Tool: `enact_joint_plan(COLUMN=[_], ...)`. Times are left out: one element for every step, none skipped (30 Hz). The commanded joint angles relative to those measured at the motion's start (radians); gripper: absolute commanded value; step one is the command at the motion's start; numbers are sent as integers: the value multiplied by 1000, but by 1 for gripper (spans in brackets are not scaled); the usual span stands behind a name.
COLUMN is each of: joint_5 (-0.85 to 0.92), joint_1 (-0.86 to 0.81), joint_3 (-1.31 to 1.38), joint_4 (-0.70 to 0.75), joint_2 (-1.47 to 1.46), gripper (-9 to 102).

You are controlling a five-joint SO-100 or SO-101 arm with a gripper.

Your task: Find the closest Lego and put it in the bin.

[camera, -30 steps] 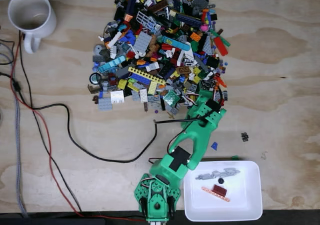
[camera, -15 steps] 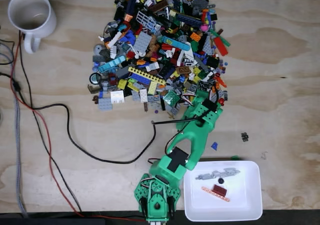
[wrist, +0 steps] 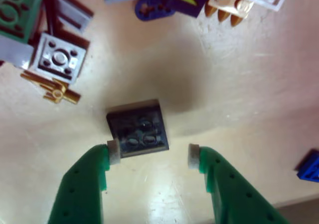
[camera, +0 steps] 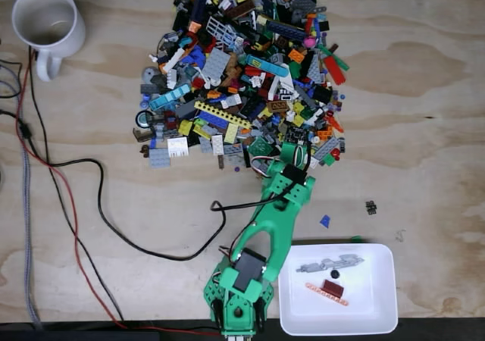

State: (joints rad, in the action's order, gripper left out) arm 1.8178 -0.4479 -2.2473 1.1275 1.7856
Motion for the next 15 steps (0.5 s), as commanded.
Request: enact_joint_plan(joint_5=[-41,-41,-37,-34,-31,-26,-21,-20,-14,-9,-6,-2,0,3,6], joint_1=[28,32,34,37,38,40,43,44,46,46,46,46,46,46,46], joint_3=[35,31,25,15,-2,-11,-14,-20,-26,-31,-37,-44,-49,-52,-52], joint_4=[0,0,0,-9,-25,-32,-32,-41,-48,-51,-57,-64,-71,-75,-77], joint_2=[80,84,86,86,89,91,87,84,77,72,66,60,57,54,48], gripper=[21,21,21,21,21,21,21,21,21,21,21,21,21,21,21])
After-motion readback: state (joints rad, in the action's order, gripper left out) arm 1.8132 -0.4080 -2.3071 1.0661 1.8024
